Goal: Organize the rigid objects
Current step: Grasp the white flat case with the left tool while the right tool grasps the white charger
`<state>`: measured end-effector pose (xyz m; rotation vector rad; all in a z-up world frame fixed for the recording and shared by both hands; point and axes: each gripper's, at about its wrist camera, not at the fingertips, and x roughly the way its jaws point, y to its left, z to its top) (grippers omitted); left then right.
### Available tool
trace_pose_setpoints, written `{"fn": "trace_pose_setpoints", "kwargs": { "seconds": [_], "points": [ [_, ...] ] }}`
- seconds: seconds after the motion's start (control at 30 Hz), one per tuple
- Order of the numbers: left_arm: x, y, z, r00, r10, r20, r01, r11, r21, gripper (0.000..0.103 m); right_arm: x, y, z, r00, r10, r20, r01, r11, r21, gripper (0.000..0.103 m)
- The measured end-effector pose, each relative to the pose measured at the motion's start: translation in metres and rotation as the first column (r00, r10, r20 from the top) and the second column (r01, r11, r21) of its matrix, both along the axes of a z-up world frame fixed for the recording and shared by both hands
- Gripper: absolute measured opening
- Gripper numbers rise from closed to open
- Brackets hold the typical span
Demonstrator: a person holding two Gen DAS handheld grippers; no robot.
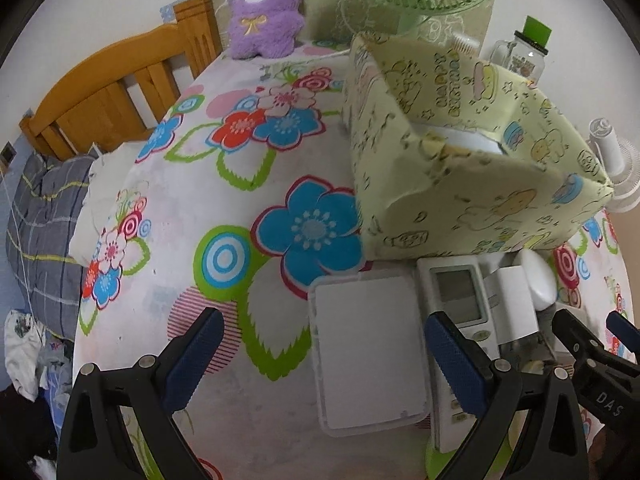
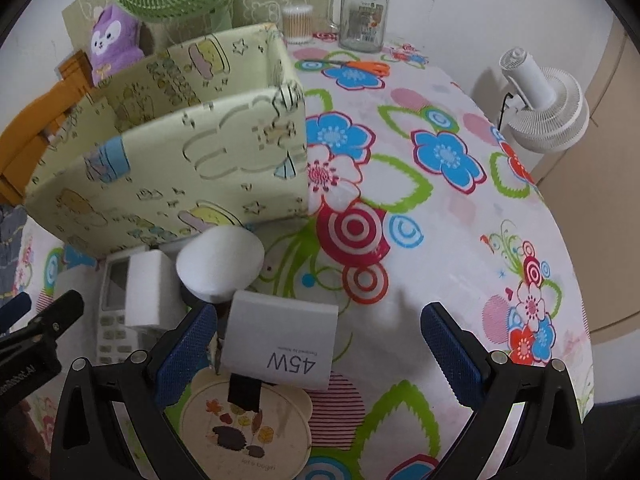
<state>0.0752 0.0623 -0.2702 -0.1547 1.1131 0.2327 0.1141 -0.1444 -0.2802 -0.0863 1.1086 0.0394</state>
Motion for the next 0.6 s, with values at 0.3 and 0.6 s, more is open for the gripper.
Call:
{"fn": "trace_pose_setpoints", "kwargs": {
  "seconds": [0.3,0.6],
  "points": [
    [0.003,-0.008,-0.007,1.0,-0.014,-0.028,0.015,0.999,0.036,0.101,0.002,0.002,-0.009,1.0,-0.015,-0.023,0.016,1.0,0.017,0.092],
    [0.001,-0.01,-0.019,0.999,-0.006,-0.049,0.006,1.0,0.001,0.092,0.006,0.005,-0.019,0.998,-0.038,-0.045,0.041,0.997,0.067,0.075]
  ]
}}
